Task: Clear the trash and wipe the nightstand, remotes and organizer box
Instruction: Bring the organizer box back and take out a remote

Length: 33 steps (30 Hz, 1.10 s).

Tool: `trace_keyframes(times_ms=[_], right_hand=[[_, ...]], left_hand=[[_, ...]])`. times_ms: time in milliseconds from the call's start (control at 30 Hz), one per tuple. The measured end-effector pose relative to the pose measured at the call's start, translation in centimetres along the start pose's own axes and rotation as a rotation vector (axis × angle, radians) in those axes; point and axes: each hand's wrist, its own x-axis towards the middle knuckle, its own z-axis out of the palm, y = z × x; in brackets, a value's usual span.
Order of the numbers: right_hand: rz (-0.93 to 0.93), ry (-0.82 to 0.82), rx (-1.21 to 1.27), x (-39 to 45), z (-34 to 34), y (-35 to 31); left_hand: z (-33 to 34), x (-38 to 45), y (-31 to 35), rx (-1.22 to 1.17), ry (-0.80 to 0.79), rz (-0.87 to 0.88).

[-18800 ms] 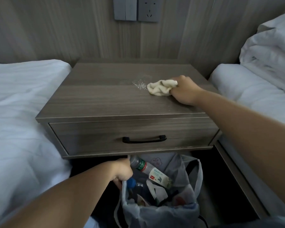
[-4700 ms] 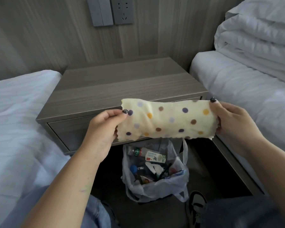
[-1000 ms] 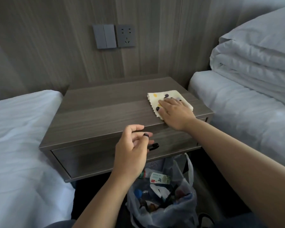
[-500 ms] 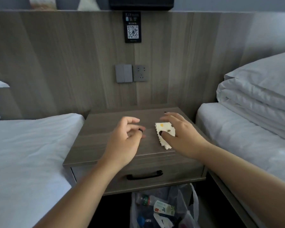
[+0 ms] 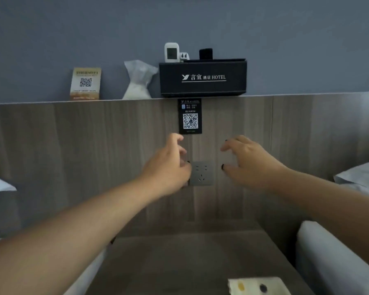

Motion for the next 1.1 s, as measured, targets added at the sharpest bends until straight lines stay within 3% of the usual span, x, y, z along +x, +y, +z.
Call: trace_keyframes(times_ms=[167, 367, 533, 667, 800, 1100], right_hand=[[-0.013, 0.163, -0.092, 7.2, -3.0, 1.4], [-0.07, 0.251, -0.154, 11.3, -2.7, 2.7], [-0.093, 0.236, -0.196, 11.7, -1.3, 3.4], [-0.079, 0.181, -0.269, 10.5, -0.9, 4.0], [-0.07, 0.169, -0.38, 9.2, -2.0, 4.7], [-0.097, 0.361, -0.524, 11.4, -4.0, 1.8]], left_hand=[[0.6, 11.3, 1.6, 0.278, 0.165, 0.186], [-1.3, 21.6, 3.0, 0.858, 0.356, 0.19], [-3.3, 24.4, 2.3, 0.93, 0.27, 0.071], [-3.8, 24.6, 1.9, 0.969, 0.333, 0.113], [-4.4, 23.8, 3.1, 0.972, 0.293, 0.117], [-7.2, 19.2, 3.9, 0.97, 0.353, 0.166]])
